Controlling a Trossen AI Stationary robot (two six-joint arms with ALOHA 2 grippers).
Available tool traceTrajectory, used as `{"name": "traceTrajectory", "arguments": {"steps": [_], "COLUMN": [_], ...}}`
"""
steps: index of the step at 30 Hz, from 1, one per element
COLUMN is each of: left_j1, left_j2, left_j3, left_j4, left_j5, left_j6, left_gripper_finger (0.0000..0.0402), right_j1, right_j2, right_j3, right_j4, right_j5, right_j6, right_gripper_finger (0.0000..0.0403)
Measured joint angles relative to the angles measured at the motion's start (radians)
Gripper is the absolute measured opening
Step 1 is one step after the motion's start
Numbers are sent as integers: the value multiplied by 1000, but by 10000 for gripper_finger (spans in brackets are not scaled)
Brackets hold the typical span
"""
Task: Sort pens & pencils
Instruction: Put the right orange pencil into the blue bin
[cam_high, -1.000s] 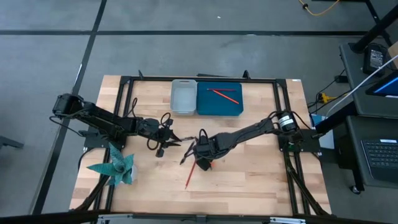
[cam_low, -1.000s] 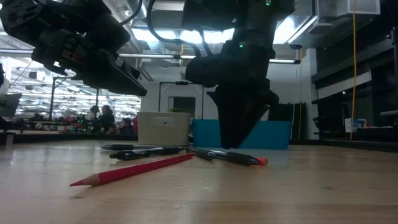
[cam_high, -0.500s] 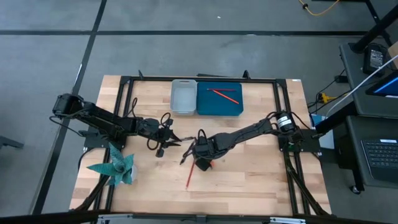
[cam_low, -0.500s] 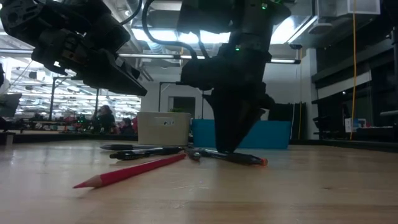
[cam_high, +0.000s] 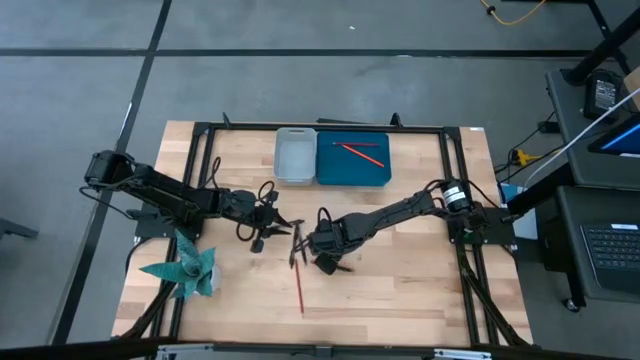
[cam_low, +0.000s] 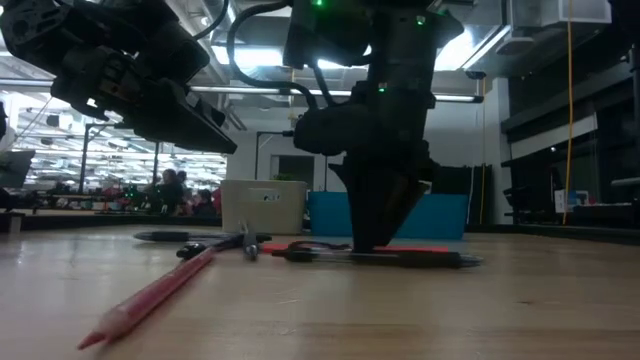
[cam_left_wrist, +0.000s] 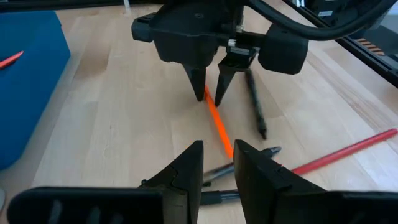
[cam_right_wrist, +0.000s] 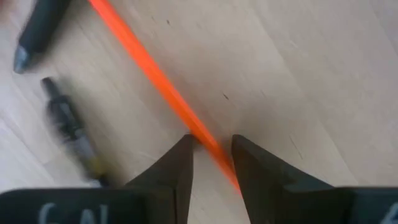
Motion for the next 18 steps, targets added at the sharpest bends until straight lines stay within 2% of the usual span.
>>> {"name": "traceTrajectory", "arguments": {"steps": [18], "left_j1": [0], "left_j2": [0], "left_j3": [0], "left_j4": [-1], "left_j5": [0], "left_j6": [0], "left_gripper_finger": [82], "right_j1": [-2], "right_j2": [-1], "right_j3": [-4], "right_j4": [18], "right_j5": [-23], "right_j6": [-99], "right_gripper_finger": [112]}}
